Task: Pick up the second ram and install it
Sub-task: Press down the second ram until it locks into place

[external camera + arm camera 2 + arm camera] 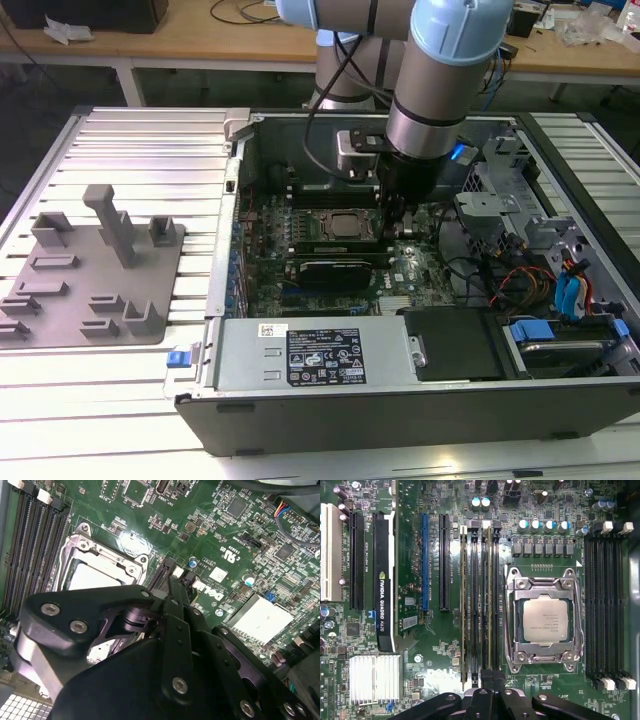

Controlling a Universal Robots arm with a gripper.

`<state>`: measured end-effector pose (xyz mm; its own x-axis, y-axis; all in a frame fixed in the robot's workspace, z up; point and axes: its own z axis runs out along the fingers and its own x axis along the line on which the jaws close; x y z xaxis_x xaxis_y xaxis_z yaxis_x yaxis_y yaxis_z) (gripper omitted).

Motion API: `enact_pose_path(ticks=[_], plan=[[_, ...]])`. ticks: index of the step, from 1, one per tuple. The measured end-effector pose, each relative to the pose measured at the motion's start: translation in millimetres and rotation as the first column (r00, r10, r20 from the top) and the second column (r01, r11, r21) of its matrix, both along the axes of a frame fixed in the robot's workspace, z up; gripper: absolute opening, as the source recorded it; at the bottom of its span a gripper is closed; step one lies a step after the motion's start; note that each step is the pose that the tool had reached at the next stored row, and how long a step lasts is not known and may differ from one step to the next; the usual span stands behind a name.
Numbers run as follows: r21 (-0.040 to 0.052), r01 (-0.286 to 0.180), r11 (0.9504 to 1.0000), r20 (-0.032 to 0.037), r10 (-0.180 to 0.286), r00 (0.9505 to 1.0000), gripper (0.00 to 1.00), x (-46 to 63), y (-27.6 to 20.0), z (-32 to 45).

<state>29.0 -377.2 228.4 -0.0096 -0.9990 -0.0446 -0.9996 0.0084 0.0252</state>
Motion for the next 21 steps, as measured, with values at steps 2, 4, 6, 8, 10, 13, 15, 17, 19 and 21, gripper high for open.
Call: enact_pose_path(ticks=[2, 4, 6, 8, 10, 13, 15, 17, 19, 21], plan=[[0.0003, 0.000, 1.0000, 0.0000, 0.000, 1.0000, 0.08, 0.0, 0.0, -0.5], [0.0005, 0.000, 1.0000, 0.0001, 0.000, 1.0000, 0.08, 0.0, 0.1, -0.7], [0.0022, 0.000, 1.0000, 0.0004, 0.000, 1.0000, 0.08, 0.0, 0.3, 4.1], [0.0009, 0.000, 1.0000, 0.0003, 0.000, 1.0000, 0.08, 0.0, 0.1, 12.5], [0.0011, 0.000, 1.0000, 0.0003, 0.000, 1.0000, 0.08, 0.1, 0.2, 15.7], [0.0009, 0.000, 1.0000, 0.0003, 0.000, 1.0000, 0.08, -0.3, 0.1, 16.2], [0.0007, 0.000, 1.0000, 0.0002, 0.000, 1.0000, 0.08, -6.8, 0.1, 16.3], [0.0008, 0.000, 1.0000, 0.0004, 0.000, 1.0000, 0.08, -17.1, 0.1, 16.2], [0.0008, 0.000, 1.0000, 0.0004, 0.000, 1.0000, 0.08, -29.8, 0.1, 16.1], [0.0006, 0.000, 1.0000, 0.0004, 0.000, 1.0000, 0.08, -37.7, 0.1, 16.1]])
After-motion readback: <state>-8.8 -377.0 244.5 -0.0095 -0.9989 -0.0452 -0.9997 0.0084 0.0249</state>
